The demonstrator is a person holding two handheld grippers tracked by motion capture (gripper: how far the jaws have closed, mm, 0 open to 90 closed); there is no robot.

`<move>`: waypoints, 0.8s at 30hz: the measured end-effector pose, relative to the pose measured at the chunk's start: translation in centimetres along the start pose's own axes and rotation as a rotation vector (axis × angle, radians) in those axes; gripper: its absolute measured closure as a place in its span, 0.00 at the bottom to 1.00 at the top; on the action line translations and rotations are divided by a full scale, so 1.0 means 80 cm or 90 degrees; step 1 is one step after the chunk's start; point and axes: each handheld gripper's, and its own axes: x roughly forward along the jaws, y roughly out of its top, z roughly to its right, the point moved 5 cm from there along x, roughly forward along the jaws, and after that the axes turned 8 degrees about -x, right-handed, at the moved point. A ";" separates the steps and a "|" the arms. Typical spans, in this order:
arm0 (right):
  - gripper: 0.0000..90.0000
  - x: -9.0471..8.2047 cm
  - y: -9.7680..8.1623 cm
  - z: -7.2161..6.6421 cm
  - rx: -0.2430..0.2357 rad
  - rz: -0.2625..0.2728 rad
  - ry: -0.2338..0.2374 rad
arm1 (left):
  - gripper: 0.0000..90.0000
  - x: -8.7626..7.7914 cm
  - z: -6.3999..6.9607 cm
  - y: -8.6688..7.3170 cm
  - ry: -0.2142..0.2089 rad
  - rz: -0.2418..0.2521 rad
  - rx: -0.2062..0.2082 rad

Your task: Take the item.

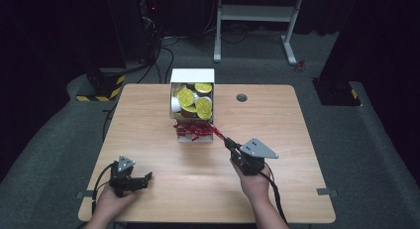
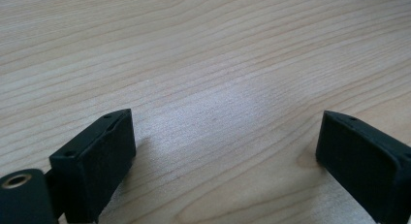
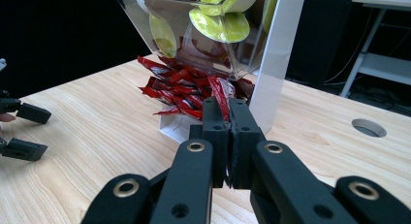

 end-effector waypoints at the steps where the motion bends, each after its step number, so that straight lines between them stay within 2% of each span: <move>1: 0.98 -0.001 0.001 0.000 0.001 0.002 0.000 | 0.08 0.000 0.000 0.000 0.000 0.000 0.000; 24: 0.99 -0.031 0.008 0.009 0.007 0.020 -0.019 | 0.08 0.005 0.001 0.004 -0.004 0.000 0.001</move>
